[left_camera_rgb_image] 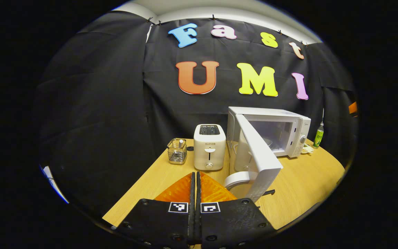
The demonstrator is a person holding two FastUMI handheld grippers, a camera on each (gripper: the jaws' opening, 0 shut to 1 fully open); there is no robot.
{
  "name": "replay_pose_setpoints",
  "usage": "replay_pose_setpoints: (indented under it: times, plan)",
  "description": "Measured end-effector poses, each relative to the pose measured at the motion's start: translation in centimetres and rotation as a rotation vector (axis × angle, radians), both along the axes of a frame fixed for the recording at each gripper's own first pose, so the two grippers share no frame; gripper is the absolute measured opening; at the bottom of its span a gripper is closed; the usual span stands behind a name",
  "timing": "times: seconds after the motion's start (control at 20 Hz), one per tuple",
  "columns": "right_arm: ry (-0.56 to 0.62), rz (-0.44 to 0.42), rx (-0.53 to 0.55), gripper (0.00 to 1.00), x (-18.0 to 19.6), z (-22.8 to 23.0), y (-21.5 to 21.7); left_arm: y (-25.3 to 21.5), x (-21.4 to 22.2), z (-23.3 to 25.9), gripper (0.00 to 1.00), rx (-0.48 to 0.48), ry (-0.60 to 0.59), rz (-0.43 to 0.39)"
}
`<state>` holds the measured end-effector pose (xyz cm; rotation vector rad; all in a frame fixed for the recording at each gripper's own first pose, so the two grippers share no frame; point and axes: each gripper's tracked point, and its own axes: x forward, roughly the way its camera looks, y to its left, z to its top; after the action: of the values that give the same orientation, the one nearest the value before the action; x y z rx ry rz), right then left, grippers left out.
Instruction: Open the microwave oven with the left hand, put the food in, and close the microwave oven.
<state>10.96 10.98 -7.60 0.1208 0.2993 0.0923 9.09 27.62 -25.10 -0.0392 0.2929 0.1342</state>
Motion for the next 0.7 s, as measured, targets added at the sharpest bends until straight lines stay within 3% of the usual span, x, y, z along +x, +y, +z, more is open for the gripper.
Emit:
replay_pose_setpoints:
  times: [0.35, 0.4, 0.45, 0.5, 0.65, 0.7]
  plan:
    - [0.007, -0.009, -0.023, 0.92, -0.2, 0.4, -1.0, -3.0, 1.6, 0.3, 0.00, 0.015, -0.010, -0.058]
    - [0.005, -0.013, -0.020, 1.00, -0.2, 0.6, -1.2, -3.8, 1.8, 0.7, 0.00, -0.001, -0.019, -0.073]
    - [0.004, -0.014, -0.018, 1.00, -0.3, 0.7, -1.3, -4.8, 1.7, 0.9, 0.00, -0.010, -0.028, -0.091]
    - [0.001, -0.010, -0.018, 0.92, -0.4, 0.9, -1.3, -5.8, 1.8, 1.0, 0.00, -0.010, -0.035, -0.106]
    - [-0.005, -0.004, -0.028, 0.92, -0.5, 1.3, -1.7, -8.9, 1.9, 1.6, 0.00, -0.007, -0.048, -0.153]
    - [-0.006, -0.001, -0.028, 1.00, -0.6, 1.3, -1.8, -10.1, 1.9, 1.8, 0.00, -0.015, -0.055, -0.173]
